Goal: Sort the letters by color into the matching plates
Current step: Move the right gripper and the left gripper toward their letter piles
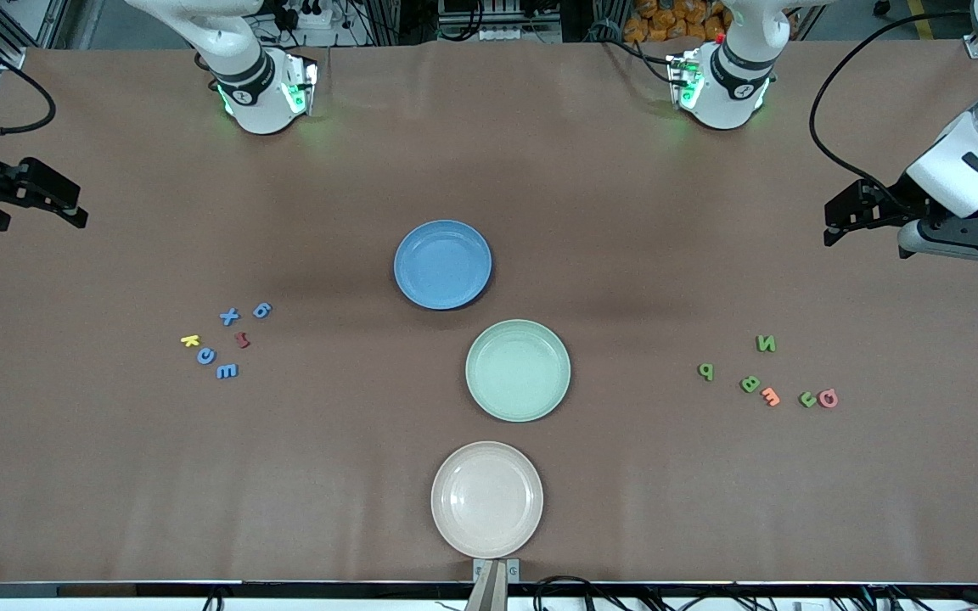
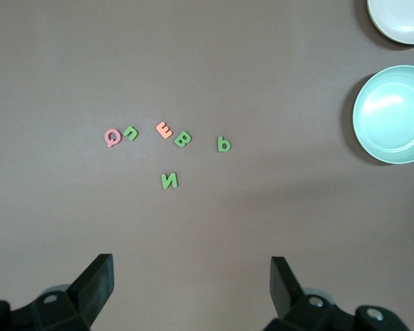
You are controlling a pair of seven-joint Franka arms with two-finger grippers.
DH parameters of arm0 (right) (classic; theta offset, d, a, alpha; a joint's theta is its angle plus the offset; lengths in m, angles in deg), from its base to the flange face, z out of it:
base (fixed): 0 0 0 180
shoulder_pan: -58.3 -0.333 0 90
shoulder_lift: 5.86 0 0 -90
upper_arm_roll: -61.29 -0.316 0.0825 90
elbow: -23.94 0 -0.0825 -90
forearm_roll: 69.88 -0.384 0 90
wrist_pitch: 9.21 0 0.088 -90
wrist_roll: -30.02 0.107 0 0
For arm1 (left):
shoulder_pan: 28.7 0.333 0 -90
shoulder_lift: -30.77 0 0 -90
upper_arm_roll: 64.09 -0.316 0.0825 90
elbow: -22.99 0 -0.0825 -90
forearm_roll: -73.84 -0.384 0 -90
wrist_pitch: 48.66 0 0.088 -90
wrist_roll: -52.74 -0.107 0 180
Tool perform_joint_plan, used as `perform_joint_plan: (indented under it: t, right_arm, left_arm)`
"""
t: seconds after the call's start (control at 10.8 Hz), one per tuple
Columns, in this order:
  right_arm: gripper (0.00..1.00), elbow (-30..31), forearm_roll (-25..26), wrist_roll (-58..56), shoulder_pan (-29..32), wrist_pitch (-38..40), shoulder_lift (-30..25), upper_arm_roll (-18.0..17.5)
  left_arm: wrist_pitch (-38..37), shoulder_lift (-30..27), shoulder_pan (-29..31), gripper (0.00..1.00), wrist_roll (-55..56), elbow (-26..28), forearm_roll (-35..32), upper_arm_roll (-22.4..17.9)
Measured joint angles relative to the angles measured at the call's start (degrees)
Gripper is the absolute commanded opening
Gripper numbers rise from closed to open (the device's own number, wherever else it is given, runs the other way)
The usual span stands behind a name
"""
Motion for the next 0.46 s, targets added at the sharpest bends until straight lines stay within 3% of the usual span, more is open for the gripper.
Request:
perform_joint_plan:
  t: [0.46]
  right_arm:
    - [1.0,0.02,0.0,0.0,-0.01,0.0,0.0,0.0]
  left_arm:
    - [-0.21,2.6,0.03,1.0,0.0,0.21,0.0,-0.71]
